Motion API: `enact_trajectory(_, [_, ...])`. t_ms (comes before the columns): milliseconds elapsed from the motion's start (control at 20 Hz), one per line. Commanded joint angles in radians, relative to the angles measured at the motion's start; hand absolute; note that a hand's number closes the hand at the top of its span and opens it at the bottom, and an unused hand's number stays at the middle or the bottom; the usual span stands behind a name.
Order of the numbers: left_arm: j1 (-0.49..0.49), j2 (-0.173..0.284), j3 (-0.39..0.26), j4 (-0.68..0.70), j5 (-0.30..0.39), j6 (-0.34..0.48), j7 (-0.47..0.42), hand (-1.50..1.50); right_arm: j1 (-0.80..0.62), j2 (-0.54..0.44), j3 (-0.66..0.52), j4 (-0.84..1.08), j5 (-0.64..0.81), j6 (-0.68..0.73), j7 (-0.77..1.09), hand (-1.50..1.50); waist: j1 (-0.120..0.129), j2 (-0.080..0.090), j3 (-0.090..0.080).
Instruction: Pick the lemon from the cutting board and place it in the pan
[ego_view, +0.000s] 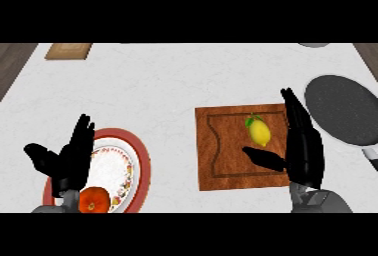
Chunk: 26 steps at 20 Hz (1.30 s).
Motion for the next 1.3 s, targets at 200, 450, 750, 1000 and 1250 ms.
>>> enact_trajectory(200, [0.045, -0.033, -0.048, 0.025, -0.001, -0.018, 0.024, 0.00, -0.220, -0.066, -0.008, 0.129, -0.013, 0.506, 0.331, -1.50, 0.032, 0.014, -0.014])
enact_trajectory(450, [0.019, -0.030, -0.018, 0.066, 0.011, -0.027, 0.030, 0.00, -0.389, -0.044, -0.034, 0.208, -0.084, 0.726, 0.407, -1.50, 0.016, 0.013, -0.011])
enact_trajectory(750, [0.073, -0.066, -0.061, 0.020, -0.028, -0.005, 0.017, 0.00, -0.440, -0.021, -0.033, 0.331, -0.072, 0.801, 0.412, -1.50, 0.009, 0.011, -0.010])
enact_trajectory(1000, [0.092, -0.036, -0.039, -0.013, -0.003, -0.042, 0.034, 0.00, -0.450, -0.003, -0.084, 0.416, -0.189, 0.947, 0.407, -1.50, 0.010, 0.010, -0.010])
enact_trajectory(1250, [0.038, -0.053, -0.014, 0.031, -0.017, -0.024, 0.032, 0.00, -0.377, 0.057, -0.063, 0.373, -0.161, 0.891, 0.401, -1.50, -0.001, 0.009, -0.009])
